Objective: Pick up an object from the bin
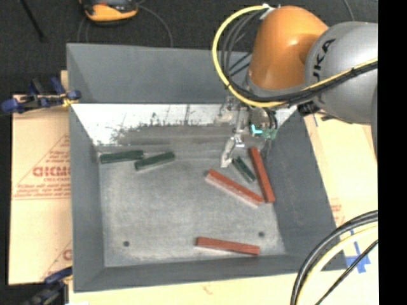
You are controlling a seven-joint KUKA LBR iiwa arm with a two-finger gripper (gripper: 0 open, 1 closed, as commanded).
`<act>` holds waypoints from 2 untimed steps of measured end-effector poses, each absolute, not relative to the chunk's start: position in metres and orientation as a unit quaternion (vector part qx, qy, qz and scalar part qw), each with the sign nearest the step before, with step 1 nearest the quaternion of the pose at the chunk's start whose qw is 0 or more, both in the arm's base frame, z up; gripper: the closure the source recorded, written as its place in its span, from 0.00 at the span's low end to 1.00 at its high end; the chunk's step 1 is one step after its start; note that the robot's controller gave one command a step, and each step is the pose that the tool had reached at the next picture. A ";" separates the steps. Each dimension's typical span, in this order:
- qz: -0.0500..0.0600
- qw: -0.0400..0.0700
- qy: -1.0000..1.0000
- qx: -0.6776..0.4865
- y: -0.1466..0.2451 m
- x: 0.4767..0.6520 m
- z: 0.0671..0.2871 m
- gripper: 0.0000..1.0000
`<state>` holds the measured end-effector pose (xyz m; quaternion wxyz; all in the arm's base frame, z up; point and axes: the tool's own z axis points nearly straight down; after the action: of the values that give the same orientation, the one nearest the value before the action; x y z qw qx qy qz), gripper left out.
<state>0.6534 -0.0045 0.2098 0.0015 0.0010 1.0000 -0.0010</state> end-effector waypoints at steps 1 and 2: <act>-0.001 0.003 1.000 0.001 -0.005 0.654 0.211 0.00; -0.001 0.004 1.000 -0.003 -0.033 0.629 0.147 0.00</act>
Offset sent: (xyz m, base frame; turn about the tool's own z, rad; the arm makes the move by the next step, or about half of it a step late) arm -0.0452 -0.0488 -0.1129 -0.0122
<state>0.6290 -0.0331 0.1472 0.0043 -0.0028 1.0000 -0.0011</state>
